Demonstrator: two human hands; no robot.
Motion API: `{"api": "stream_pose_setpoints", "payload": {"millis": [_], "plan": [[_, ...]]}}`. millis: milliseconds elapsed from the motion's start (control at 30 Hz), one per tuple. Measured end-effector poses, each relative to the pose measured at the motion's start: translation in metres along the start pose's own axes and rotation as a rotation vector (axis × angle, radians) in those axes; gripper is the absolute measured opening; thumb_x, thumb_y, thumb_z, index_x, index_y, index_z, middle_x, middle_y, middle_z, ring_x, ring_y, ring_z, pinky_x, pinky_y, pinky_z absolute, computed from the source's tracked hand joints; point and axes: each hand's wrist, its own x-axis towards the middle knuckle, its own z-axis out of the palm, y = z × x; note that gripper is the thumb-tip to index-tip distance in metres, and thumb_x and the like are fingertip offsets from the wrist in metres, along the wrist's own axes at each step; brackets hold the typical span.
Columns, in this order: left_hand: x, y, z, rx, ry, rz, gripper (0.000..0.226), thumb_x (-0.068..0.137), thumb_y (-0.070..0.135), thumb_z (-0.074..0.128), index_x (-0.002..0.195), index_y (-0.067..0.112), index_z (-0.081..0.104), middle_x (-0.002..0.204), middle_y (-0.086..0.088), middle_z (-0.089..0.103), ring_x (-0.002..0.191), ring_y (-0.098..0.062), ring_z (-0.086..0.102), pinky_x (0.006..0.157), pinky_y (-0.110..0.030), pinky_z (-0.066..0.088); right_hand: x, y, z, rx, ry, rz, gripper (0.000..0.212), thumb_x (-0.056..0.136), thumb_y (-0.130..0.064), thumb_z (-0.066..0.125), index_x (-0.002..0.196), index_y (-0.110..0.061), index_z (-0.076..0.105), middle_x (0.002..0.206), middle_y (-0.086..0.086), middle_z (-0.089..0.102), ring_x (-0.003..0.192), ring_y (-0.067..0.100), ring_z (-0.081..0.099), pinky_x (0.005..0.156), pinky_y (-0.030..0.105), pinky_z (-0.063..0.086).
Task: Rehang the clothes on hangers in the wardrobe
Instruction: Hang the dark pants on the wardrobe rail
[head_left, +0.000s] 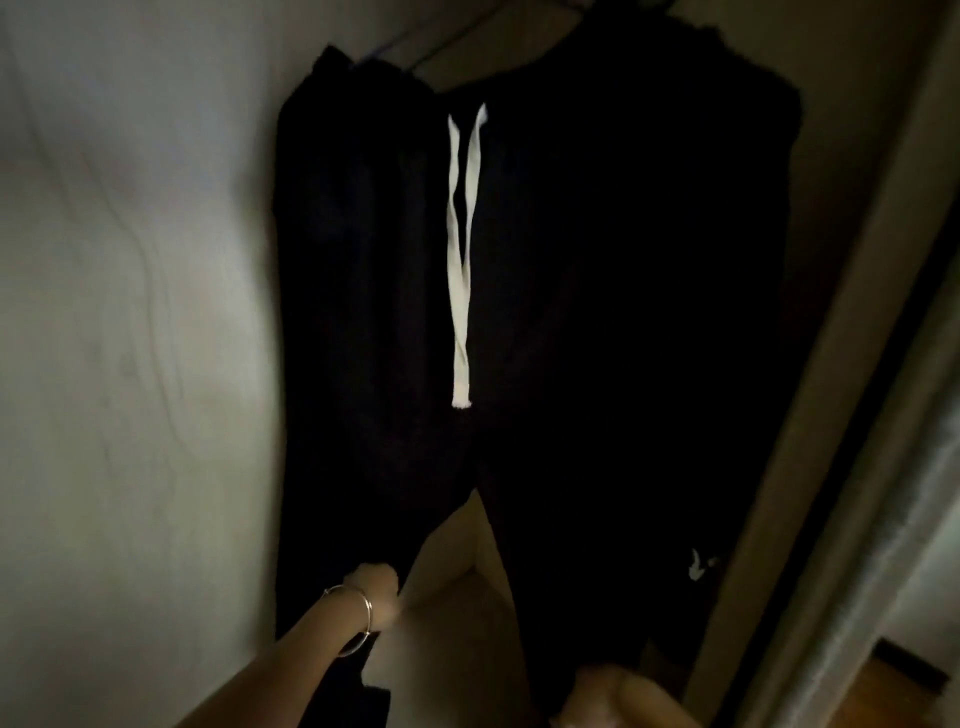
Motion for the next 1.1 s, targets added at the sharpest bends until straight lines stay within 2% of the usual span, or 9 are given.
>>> {"api": "stream_pose_setpoints", "payload": {"millis": [67, 133, 300, 400, 567, 667, 767, 967, 1100], "plan": [[-0.012, 0.008, -0.036, -0.201, 0.252, 0.079, 0.021, 0.092, 0.013, 0.040, 0.089, 0.016, 0.061, 0.104, -0.006, 0.057, 0.094, -0.018, 0.055, 0.089, -0.028, 0.048, -0.034, -0.014, -0.028, 0.115, 0.061, -0.017, 0.026, 0.093, -0.035, 0.047, 0.110, -0.018, 0.057, 0.131, 0.005, 0.056, 0.114, 0.020, 0.058, 0.089, 0.025, 0.048], [-0.028, 0.028, -0.088, -0.356, 0.510, 0.173, 0.028, 0.092, 0.016, 0.044, 0.118, 0.013, 0.054, 0.129, -0.007, 0.046, 0.116, -0.022, 0.050, 0.104, -0.029, 0.038, -0.067, -0.022, -0.067, 0.185, 0.345, -0.188, 0.023, 0.091, -0.031, 0.050, 0.073, -0.019, 0.055, 0.092, 0.001, 0.066, 0.094, 0.020, 0.066, 0.062, 0.022, 0.044], [-0.091, 0.084, -0.209, -0.649, 0.866, 0.420, 0.052, 0.092, 0.026, 0.047, 0.139, 0.012, 0.029, 0.150, -0.007, 0.019, 0.137, -0.023, 0.029, 0.113, -0.030, 0.023, -0.190, -0.038, -0.172, 0.333, 1.324, -0.740, 0.016, 0.085, -0.016, 0.056, 0.092, -0.017, 0.070, 0.093, 0.002, 0.074, 0.091, 0.018, 0.067, 0.081, 0.026, 0.048], [-0.107, 0.104, -0.271, -0.861, 0.915, 0.491, 0.056, 0.093, 0.030, 0.044, 0.144, 0.020, 0.020, 0.154, -0.008, 0.011, 0.139, -0.024, 0.024, 0.113, -0.032, 0.021, -0.248, -0.037, -0.226, 0.188, 1.692, -0.757, 0.026, 0.086, -0.016, 0.055, 0.111, -0.015, 0.063, 0.114, 0.007, 0.064, 0.109, 0.023, 0.057, 0.094, 0.033, 0.043], [-0.091, 0.116, -0.329, -0.975, 0.785, 0.426, 0.059, 0.093, 0.042, 0.037, 0.145, 0.031, 0.010, 0.156, -0.013, 0.003, 0.142, -0.031, 0.015, 0.115, -0.044, 0.018, -0.269, -0.023, -0.307, 0.340, 1.203, -0.367, 0.059, 0.094, -0.038, 0.044, 0.142, -0.011, 0.024, 0.140, 0.016, 0.040, 0.128, 0.033, 0.041, 0.109, 0.047, 0.032], [-0.077, 0.122, -0.340, -1.045, 0.716, 0.426, 0.065, 0.092, 0.048, 0.036, 0.145, 0.031, 0.001, 0.157, -0.010, 0.000, 0.143, -0.031, 0.012, 0.116, -0.047, 0.016, -0.260, -0.018, -0.320, 0.404, 0.985, -0.377, 0.041, 0.097, -0.033, 0.040, 0.126, -0.004, 0.045, 0.116, 0.015, 0.056, 0.101, 0.024, 0.053, 0.083, 0.032, 0.042], [-0.070, 0.126, -0.342, -1.068, 0.658, 0.459, 0.070, 0.090, 0.051, 0.037, 0.145, 0.030, -0.001, 0.157, -0.007, 0.003, 0.143, -0.030, 0.014, 0.115, -0.045, 0.018, -0.255, -0.019, -0.322, 0.352, 0.993, -0.492, 0.027, 0.097, -0.025, 0.042, 0.104, -0.006, 0.060, 0.085, 0.007, 0.056, 0.081, 0.021, 0.053, 0.069, 0.031, 0.041], [-0.060, 0.131, -0.354, -1.127, 0.643, 0.475, 0.066, 0.092, 0.046, 0.040, 0.145, 0.024, 0.008, 0.152, -0.009, 0.024, 0.136, -0.031, 0.031, 0.109, -0.039, 0.027, -0.243, -0.025, -0.346, 0.443, 1.128, -0.459, 0.033, 0.097, -0.025, 0.040, 0.127, -0.016, 0.046, 0.124, 0.009, 0.053, 0.111, 0.026, 0.054, 0.100, 0.040, 0.042], [-0.062, 0.133, -0.366, -1.072, 0.661, 0.388, 0.064, 0.092, 0.047, 0.036, 0.145, 0.019, 0.014, 0.150, -0.013, 0.026, 0.135, -0.032, 0.031, 0.111, -0.038, 0.025, -0.244, -0.030, -0.353, 0.485, 0.994, -0.420, 0.037, 0.100, -0.029, 0.031, 0.121, -0.003, 0.049, 0.078, 0.004, 0.047, 0.066, 0.013, 0.043, 0.059, 0.023, 0.035]]}}
